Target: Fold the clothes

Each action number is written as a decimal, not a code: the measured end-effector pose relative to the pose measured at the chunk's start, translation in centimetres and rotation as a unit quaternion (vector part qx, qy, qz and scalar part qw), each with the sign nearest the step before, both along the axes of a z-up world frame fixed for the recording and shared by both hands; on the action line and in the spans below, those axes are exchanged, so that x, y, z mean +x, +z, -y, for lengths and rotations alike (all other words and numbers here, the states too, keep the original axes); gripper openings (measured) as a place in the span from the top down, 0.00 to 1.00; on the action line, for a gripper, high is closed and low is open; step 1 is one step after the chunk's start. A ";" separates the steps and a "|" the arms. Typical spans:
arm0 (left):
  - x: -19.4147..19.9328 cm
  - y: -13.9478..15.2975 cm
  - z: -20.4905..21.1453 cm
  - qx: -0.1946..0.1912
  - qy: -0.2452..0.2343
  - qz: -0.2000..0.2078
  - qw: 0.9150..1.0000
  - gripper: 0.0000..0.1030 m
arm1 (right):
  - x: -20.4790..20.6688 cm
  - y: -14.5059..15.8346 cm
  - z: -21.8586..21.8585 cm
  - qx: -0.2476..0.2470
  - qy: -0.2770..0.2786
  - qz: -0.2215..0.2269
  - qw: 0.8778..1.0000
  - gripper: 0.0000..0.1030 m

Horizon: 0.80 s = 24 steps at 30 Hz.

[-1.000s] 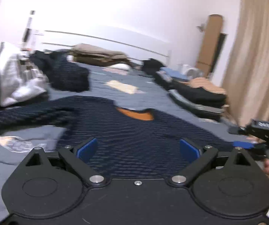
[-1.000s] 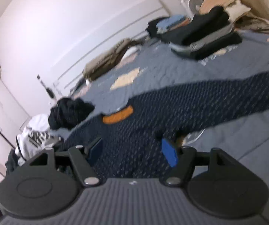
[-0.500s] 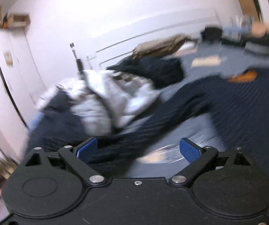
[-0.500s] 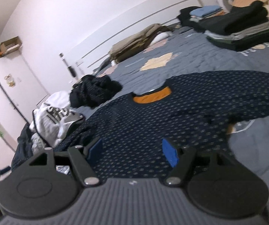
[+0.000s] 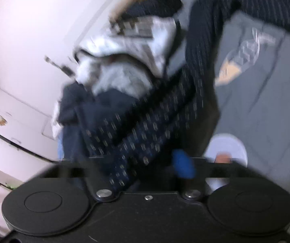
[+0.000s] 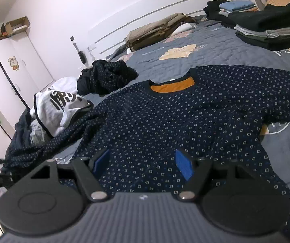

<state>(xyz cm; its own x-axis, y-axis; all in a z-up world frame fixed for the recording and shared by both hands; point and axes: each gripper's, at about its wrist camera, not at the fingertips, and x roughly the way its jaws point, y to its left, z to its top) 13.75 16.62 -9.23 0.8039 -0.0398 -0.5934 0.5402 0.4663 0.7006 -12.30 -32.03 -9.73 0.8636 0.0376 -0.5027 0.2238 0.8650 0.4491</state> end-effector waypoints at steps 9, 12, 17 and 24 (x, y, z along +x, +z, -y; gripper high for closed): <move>-0.3 12.3 -8.3 -0.335 0.099 0.012 0.937 0.97 | 0.0 -0.2 0.1 0.010 0.003 -0.003 1.000 0.30; -0.3 14.1 -10.9 -0.412 0.129 0.001 0.902 0.97 | 0.0 -0.1 0.1 0.011 0.003 -0.002 1.000 0.30; 0.8 12.3 -10.4 -0.372 0.183 -0.019 0.910 0.94 | 0.0 -0.1 0.0 0.018 0.006 -0.003 1.000 0.30; -0.3 12.4 -9.3 -0.313 0.243 0.010 0.918 0.60 | 0.1 -0.2 0.3 0.022 0.002 -0.011 1.000 0.30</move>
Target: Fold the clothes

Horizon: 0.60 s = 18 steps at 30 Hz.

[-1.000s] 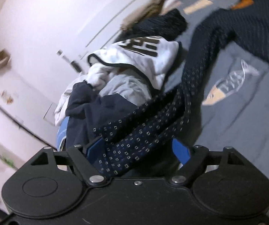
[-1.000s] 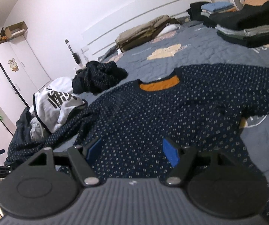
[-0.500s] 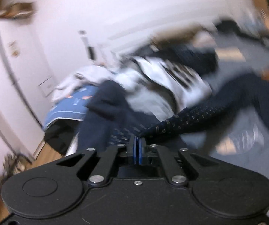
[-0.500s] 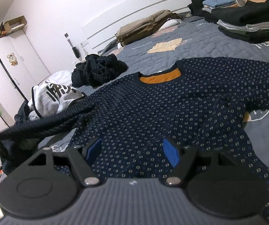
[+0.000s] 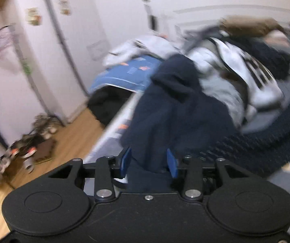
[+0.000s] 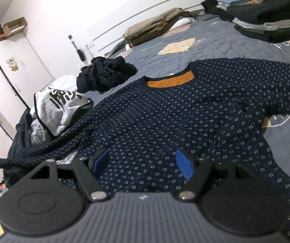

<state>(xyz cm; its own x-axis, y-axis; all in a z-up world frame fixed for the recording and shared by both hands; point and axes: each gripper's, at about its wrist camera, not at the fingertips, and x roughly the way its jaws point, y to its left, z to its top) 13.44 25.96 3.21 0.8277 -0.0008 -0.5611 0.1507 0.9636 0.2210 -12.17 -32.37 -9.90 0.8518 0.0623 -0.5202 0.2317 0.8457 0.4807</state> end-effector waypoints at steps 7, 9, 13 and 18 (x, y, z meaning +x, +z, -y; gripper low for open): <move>-7.6 0.3 6.6 -0.082 -0.107 0.026 0.991 0.24 | -0.6 0.4 0.4 -0.003 -0.003 -0.005 1.000 0.30; -10.1 -1.4 9.9 -0.120 -0.142 0.009 0.982 0.24 | -1.0 0.5 0.7 -0.007 -0.013 -0.014 1.000 0.30; -14.5 -5.2 14.8 -0.173 -0.191 -0.026 0.966 0.24 | -3.3 0.7 1.6 -0.024 -0.041 -0.028 0.998 0.30; -19.1 -8.3 17.4 -0.168 -0.232 -0.056 0.957 0.21 | -8.2 0.8 3.6 -0.048 -0.084 -0.048 0.994 0.30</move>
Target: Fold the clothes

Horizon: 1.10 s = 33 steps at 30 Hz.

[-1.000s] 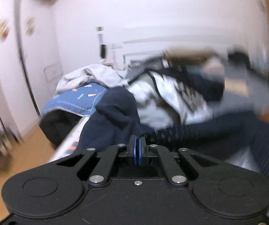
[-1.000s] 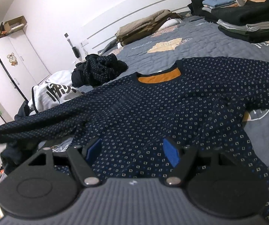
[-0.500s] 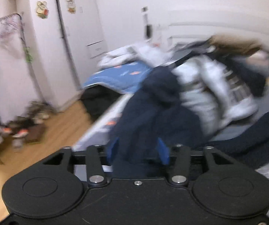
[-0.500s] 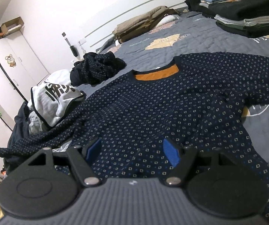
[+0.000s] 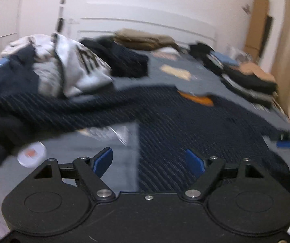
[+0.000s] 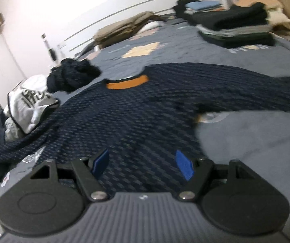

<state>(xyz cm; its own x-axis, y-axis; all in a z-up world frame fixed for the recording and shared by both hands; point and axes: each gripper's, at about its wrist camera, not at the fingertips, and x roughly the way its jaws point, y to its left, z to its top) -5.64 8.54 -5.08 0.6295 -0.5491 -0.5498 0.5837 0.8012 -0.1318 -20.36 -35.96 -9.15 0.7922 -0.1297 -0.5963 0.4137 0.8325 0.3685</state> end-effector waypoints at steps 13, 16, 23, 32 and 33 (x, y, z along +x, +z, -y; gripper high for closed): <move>-3.4 -5.3 -3.7 0.003 -0.019 -0.034 0.999 0.15 | -12.7 -3.6 1.2 -0.002 -0.055 -0.038 0.998 0.30; -3.1 -5.9 -3.8 0.002 -0.019 -0.043 0.999 0.15 | -13.5 -4.4 0.7 0.018 -0.061 -0.042 0.997 0.30; -3.2 -7.0 -3.5 0.026 -0.024 -0.060 0.998 0.15 | -13.3 -6.2 -1.4 0.024 -0.055 -0.098 0.993 0.30; -3.6 -8.5 -1.7 0.058 -0.051 -0.059 0.995 0.88 | -13.5 -7.1 -2.5 0.066 -0.070 -0.093 0.991 0.91; -3.7 -8.5 -1.7 0.057 -0.053 -0.059 0.995 0.88 | -13.5 -7.2 -2.4 0.087 -0.069 -0.087 0.990 0.95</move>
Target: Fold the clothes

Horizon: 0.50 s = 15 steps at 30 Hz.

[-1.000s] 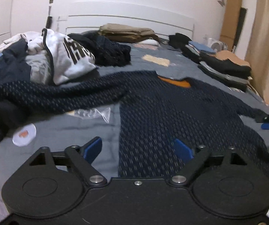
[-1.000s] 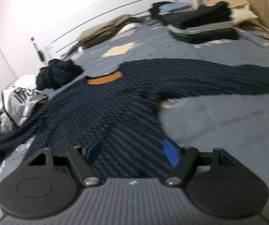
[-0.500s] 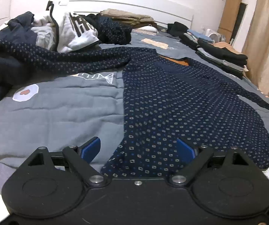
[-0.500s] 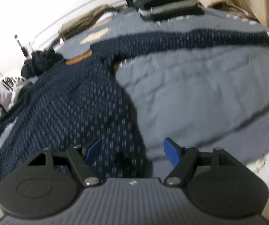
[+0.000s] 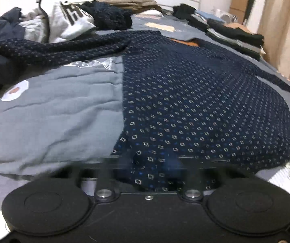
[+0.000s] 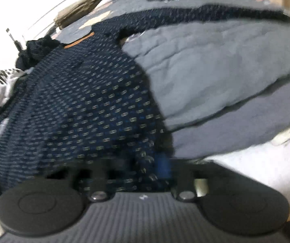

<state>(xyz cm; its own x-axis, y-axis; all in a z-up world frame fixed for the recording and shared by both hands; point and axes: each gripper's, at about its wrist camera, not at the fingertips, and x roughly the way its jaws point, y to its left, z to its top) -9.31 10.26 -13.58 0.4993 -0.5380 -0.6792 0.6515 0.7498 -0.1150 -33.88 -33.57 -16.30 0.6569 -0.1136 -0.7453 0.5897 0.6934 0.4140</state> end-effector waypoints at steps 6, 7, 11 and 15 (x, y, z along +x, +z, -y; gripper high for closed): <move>0.2 3.5 -1.9 -0.088 -0.003 -0.036 0.995 0.95 | -2.1 2.7 1.2 0.118 -0.039 0.118 0.985 0.96; 0.3 4.5 -2.3 -0.101 -0.004 -0.038 0.994 0.95 | -2.7 4.0 1.5 0.122 -0.039 0.140 0.982 0.96; -0.4 8.6 -3.6 -0.118 -0.016 -0.041 0.992 0.95 | -5.2 8.8 2.2 0.118 -0.028 0.198 0.973 0.96; -1.3 9.9 -3.7 -0.087 -0.020 -0.073 0.993 0.95 | -7.1 11.3 2.9 0.098 -0.015 0.194 0.976 0.96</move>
<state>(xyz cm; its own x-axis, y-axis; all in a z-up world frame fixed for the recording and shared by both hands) -10.63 13.94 -3.66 0.3777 -0.6708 -0.6383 0.6471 0.6843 -0.3362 -40.95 -36.47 -5.05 0.8927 -0.0175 -0.4503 0.3810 0.5631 0.7333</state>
